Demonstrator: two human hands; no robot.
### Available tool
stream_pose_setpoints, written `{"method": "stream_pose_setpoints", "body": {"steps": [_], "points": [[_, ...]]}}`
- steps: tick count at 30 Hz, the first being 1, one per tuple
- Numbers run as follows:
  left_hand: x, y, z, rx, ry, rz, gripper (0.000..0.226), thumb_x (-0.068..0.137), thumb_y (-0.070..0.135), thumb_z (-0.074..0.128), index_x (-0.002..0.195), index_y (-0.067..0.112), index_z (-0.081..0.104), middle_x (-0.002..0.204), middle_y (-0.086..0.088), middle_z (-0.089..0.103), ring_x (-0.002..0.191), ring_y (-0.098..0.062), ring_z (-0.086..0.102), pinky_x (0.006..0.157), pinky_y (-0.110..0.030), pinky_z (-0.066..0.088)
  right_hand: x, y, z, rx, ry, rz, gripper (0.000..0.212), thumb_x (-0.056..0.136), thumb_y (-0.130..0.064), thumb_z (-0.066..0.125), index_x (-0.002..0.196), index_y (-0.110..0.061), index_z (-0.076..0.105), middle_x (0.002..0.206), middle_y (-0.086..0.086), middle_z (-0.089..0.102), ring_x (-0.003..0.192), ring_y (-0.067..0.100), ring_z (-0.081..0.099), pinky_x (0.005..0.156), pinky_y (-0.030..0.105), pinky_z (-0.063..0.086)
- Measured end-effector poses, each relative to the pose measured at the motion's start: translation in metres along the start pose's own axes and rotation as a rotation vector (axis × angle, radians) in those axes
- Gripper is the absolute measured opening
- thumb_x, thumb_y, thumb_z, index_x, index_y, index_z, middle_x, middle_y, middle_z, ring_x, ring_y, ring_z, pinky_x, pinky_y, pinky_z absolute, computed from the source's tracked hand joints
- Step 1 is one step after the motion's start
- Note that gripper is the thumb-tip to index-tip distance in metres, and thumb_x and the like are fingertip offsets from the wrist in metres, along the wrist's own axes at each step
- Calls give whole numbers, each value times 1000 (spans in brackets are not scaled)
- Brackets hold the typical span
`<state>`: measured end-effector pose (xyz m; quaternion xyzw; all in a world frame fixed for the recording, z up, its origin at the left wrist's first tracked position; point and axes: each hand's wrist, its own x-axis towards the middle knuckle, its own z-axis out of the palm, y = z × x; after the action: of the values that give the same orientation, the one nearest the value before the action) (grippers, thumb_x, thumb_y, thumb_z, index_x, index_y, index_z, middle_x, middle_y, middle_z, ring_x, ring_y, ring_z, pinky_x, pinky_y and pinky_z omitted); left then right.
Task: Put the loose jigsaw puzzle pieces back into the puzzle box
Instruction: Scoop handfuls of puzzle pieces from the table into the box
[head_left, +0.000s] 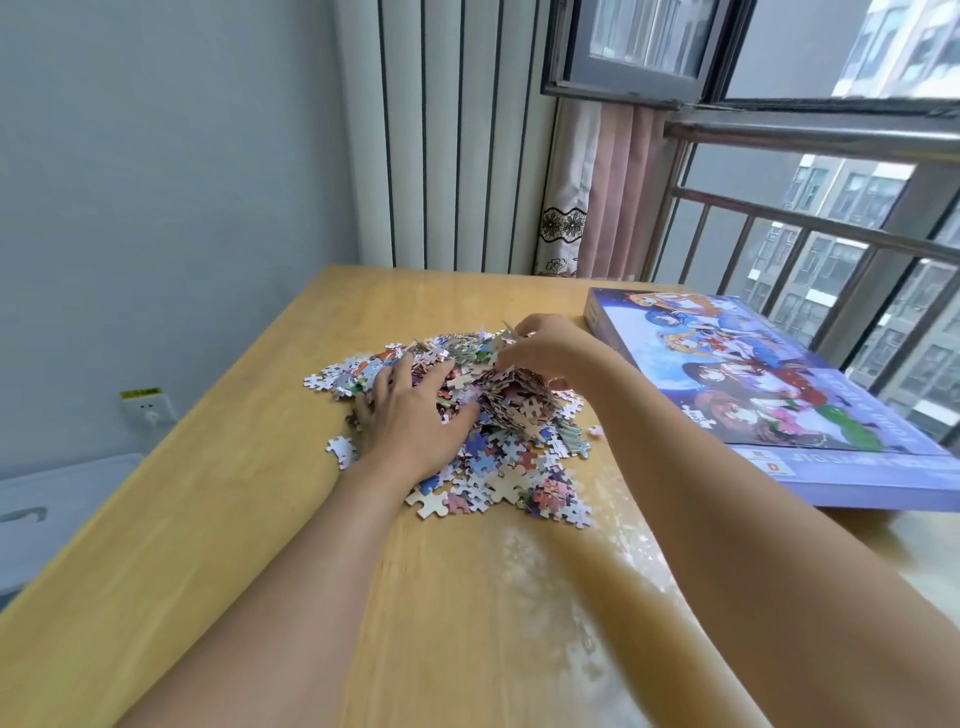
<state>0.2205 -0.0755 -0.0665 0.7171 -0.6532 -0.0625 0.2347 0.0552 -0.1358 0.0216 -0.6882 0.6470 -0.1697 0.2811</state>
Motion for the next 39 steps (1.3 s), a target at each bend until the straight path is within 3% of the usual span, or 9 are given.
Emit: {"method": "stream_pose_setpoints", "body": {"steps": [4,8,12,17,21,27,33,36,39], "points": [[-1,3,1,8,5,77,56,96,62,43,149,48,32,167,-1,11,154,-24,2,120,-61,5,-3,5,-3,87,-16,-29,48,84,-25,78,128,-17,59,90,2,54,75,15,51,63,27,51],[-1,5,3,-4,-5,129,54,98,57,44,150,49,30,166,2,15,153,-21,4,119,-66,4,1,4,-6,135,-95,47,44,85,-39,78,117,-13,63,94,4,57,83,18,52,83,33,56],[-1,4,5,-4,-5,136,56,99,57,43,151,46,28,164,4,21,153,-20,6,119,-65,3,7,-5,-6,75,-176,189,64,86,-52,74,132,-11,55,125,6,53,101,25,53,97,36,53],[0,4,4,-15,8,129,60,97,58,46,152,41,28,163,6,23,152,-19,10,120,-63,5,10,-16,-6,18,-226,233,63,86,-37,78,138,-16,51,142,7,46,93,25,55,69,35,55],[0,4,4,-18,19,130,63,96,57,47,153,37,28,162,5,23,152,-19,10,121,-61,6,7,-12,-8,76,-190,189,60,81,-26,83,134,-13,57,135,9,51,105,30,53,80,41,59],[1,4,2,-8,84,121,68,92,60,52,151,34,32,160,4,27,151,-22,13,119,-64,9,-14,8,-18,442,-58,82,48,75,-8,85,118,-10,64,116,12,61,102,27,61,60,33,59],[-3,9,2,-56,172,216,63,88,60,57,143,30,46,152,5,40,144,-20,29,118,-56,22,-37,42,-9,892,-87,80,36,84,-3,76,116,0,60,119,21,65,103,38,69,88,51,60],[-7,16,0,-129,219,328,54,87,56,56,133,28,55,141,4,50,135,-19,40,116,-50,30,-52,52,-7,1123,-92,86,26,87,-1,73,111,-2,62,110,14,66,84,26,67,76,37,62],[-13,22,-2,-210,236,408,46,90,45,66,130,23,60,134,5,53,130,-16,42,113,-37,32,-65,56,-7,1328,-100,98,22,89,0,69,110,-3,63,124,18,60,86,28,65,88,41,60]]}}
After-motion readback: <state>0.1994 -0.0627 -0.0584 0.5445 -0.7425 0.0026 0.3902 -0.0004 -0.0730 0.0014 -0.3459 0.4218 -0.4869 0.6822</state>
